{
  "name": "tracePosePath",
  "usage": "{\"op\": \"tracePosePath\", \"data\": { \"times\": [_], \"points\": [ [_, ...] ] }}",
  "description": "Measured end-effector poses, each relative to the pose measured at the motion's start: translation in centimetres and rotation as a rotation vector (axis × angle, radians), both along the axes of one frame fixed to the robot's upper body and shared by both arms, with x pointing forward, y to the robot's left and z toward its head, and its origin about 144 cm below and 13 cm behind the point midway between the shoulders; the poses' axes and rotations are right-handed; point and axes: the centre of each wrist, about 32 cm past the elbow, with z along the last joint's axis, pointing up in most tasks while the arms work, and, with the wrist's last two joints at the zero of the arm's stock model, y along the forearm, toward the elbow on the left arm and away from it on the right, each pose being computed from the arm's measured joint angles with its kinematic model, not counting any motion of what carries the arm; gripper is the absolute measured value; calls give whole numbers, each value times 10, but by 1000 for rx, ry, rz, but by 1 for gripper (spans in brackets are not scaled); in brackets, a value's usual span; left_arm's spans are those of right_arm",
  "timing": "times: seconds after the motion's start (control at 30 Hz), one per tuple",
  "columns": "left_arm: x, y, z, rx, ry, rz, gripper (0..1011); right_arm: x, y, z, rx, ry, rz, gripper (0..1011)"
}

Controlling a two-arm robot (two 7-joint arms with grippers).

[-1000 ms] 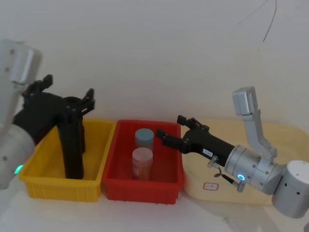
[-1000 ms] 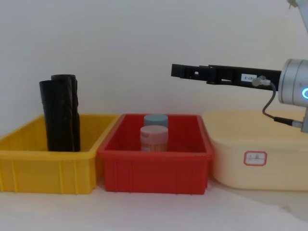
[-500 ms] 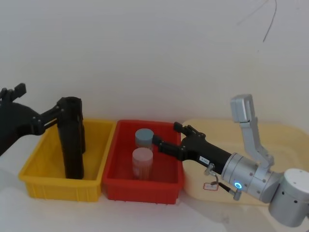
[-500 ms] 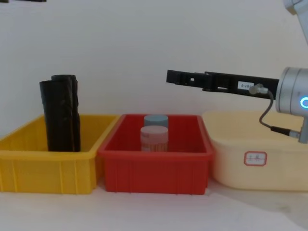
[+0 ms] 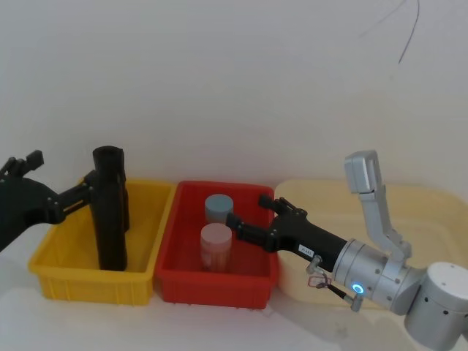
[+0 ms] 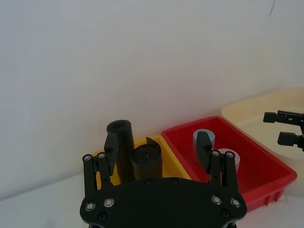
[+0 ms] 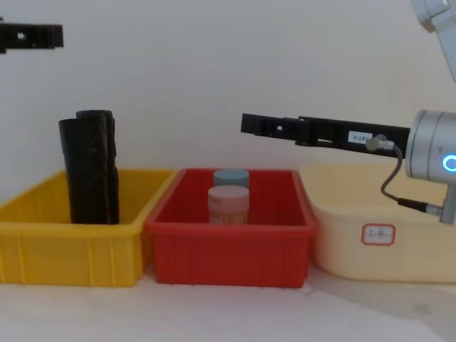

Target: Pick up the garbage bag with the one hand and transfer it to the other hand.

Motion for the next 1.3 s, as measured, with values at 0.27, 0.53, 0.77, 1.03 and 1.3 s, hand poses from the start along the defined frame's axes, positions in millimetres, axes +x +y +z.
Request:
{"op": "tracePosePath", "data": {
  "times": [0.27,0.53,0.77,1.03,1.3],
  "points": [
    [23,8,-12,-6,48,-61,1001,-1,0,0,-5,0,10,1001],
    [43,15,-18,4,90,-91,1001,-2,0,0,-9,3,12,1001],
    [56,20,-22,11,122,-89,1001,-1,-1,-1,-10,8,9,1001],
    [69,22,-26,19,152,-100,1001,1,-2,-2,-9,17,0,1001],
    [84,20,-30,26,168,-132,1001,3,-3,-5,-3,25,-7,1001]
  ]
}}
